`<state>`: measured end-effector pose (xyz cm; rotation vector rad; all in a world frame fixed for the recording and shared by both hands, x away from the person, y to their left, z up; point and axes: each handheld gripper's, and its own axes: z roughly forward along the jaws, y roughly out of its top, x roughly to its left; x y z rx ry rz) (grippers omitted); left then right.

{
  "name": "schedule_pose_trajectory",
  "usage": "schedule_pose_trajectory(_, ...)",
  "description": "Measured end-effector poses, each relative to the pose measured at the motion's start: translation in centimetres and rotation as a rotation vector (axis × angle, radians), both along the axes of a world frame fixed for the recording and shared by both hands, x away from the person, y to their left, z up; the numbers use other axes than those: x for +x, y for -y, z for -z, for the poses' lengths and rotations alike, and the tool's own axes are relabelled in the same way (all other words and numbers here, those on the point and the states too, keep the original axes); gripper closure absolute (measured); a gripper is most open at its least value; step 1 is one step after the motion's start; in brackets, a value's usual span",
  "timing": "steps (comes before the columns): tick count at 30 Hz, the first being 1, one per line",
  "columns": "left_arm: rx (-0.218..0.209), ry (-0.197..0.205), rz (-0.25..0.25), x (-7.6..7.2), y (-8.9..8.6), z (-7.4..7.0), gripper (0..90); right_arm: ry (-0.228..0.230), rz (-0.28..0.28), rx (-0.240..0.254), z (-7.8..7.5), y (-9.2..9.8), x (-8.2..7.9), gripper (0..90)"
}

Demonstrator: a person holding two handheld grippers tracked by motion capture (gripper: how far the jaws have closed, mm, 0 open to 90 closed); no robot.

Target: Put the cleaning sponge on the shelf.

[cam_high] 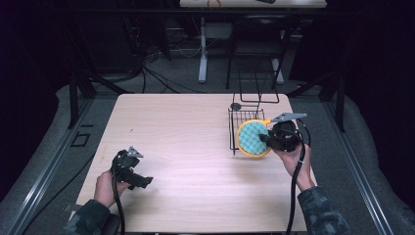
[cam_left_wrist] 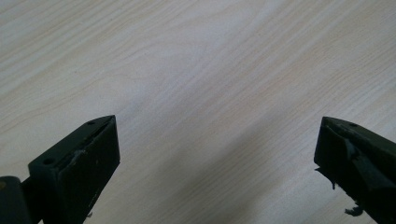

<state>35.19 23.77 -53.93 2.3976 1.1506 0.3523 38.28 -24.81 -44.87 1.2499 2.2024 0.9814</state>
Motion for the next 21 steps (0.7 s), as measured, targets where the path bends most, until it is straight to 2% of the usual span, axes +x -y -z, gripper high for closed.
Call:
schedule_pose_trajectory(11,-0.003,0.004,-0.004,0.0,-0.1,0.0,0.4,0.039,0.044,0.013,-0.1,0.1,1.0,69.7)
schedule_pose_trajectory(21,0.000,0.003,0.003,0.0,0.0,0.0,0.4,0.070,0.072,0.000,0.5,-0.3,2.0,69.8)
